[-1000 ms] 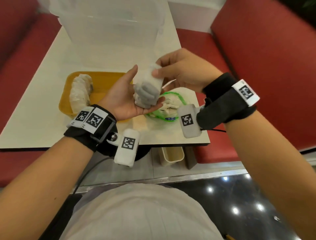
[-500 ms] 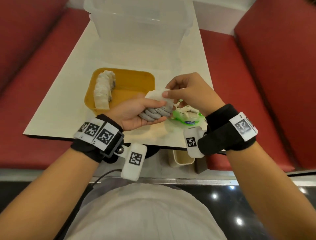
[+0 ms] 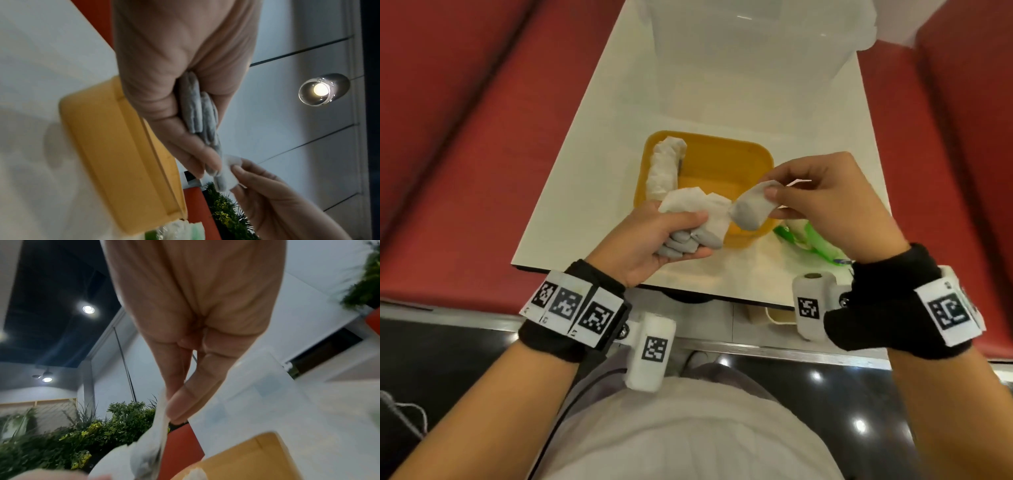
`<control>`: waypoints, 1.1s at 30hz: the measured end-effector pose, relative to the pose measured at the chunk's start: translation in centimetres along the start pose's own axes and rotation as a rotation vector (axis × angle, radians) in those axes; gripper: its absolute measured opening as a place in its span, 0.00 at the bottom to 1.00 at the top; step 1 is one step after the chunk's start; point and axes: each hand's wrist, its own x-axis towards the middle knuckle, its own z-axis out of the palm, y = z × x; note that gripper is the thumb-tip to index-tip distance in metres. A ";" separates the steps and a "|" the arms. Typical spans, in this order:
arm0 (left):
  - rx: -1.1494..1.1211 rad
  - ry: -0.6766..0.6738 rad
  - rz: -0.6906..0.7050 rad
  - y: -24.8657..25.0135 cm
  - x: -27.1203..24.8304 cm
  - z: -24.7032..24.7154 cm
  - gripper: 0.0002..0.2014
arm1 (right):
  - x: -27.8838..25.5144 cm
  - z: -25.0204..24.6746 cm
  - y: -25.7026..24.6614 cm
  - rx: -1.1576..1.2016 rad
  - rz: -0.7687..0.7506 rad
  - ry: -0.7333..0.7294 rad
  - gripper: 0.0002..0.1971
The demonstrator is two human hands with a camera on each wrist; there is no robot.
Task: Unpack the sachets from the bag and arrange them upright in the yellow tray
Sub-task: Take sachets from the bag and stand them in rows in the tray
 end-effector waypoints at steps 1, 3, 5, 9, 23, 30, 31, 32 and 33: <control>0.017 0.025 0.019 0.2 -0.1 -0.7 0.06 | 0.0 -0.1 -0.7 -0.016 -0.008 -0.031 0.07; 0.044 0.068 0.052 0.5 -0.3 -1.9 0.08 | -0.4 -0.2 -2.6 -0.038 -0.030 -0.171 0.07; 0.058 0.088 0.069 0.8 -0.3 -2.8 0.11 | -0.7 0.3 -4.1 -0.053 -0.049 -0.310 0.05; 0.049 0.070 0.093 1.2 -0.3 -3.5 0.13 | 0.3 3.4 -4.6 -0.047 -0.082 -0.264 0.02; 0.033 0.296 0.249 3.0 -1.5 -8.7 0.10 | 5.5 4.7 -3.4 -0.645 -0.208 -0.160 0.11; 0.068 0.303 0.157 1.7 -0.9 -9.6 0.11 | 8.1 8.9 -2.3 -1.007 -0.113 -0.593 0.03; 0.077 0.294 0.141 1.5 -0.6 -9.4 0.12 | 8.4 9.3 -2.4 -0.992 -0.090 -0.644 0.05; 0.082 0.287 0.131 1.2 -0.4 -9.2 0.12 | 8.7 9.8 -2.6 -0.966 -0.068 -0.683 0.05; 0.081 0.282 0.124 1.1 -0.1 -9.0 0.12 | 9.0 10.2 -2.6 -0.935 -0.048 -0.710 0.04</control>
